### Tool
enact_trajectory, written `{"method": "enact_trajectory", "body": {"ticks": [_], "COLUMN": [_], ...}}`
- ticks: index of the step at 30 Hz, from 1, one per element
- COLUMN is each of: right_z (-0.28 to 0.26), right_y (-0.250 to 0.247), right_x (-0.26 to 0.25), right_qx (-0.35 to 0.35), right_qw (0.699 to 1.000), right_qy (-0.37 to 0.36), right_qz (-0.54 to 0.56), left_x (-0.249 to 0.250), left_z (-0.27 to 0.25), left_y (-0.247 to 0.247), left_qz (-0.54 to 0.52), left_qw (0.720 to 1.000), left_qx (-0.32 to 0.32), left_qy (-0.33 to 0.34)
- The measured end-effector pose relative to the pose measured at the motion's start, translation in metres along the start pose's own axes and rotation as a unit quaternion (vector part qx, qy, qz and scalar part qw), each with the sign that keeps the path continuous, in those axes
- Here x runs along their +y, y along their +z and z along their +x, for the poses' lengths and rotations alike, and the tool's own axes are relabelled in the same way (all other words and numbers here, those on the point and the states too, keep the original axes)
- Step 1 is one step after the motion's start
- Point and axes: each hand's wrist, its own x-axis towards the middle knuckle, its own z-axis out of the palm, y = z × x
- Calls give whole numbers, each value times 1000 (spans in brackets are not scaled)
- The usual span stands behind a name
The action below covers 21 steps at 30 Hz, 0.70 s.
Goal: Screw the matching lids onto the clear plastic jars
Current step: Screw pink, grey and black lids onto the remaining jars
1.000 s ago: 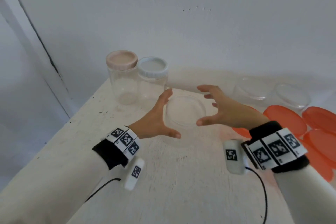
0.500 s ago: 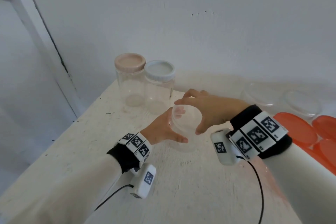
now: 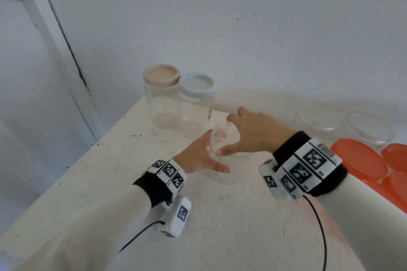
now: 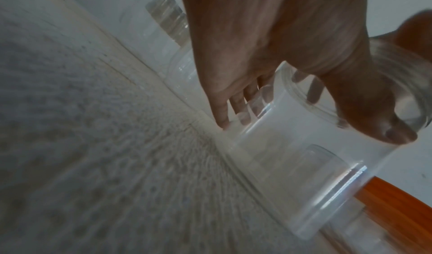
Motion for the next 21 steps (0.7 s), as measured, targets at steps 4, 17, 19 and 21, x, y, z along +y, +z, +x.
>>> {"method": "enact_trajectory", "body": {"ticks": [4, 17, 19, 21], "right_z": [-1, -4, -4, -4], "right_y": [3, 0, -3, -1], "right_x": [4, 14, 17, 17], "right_qx": [39, -40, -65, -80], "right_qw": [999, 998, 994, 989], "right_qy": [28, -47, -82, -109], "right_qz": [-7, 16, 38, 60], "left_x": [1, -1, -1, -2], "left_z": [-1, 0, 0, 0], "left_y": [1, 0, 0, 0], "left_qz": [-6, 5, 3, -1], "left_qw": [1000, 1000, 1000, 1000], "left_qx": [-2, -3, -4, -4], "left_qy": [9, 7, 10, 8]}}
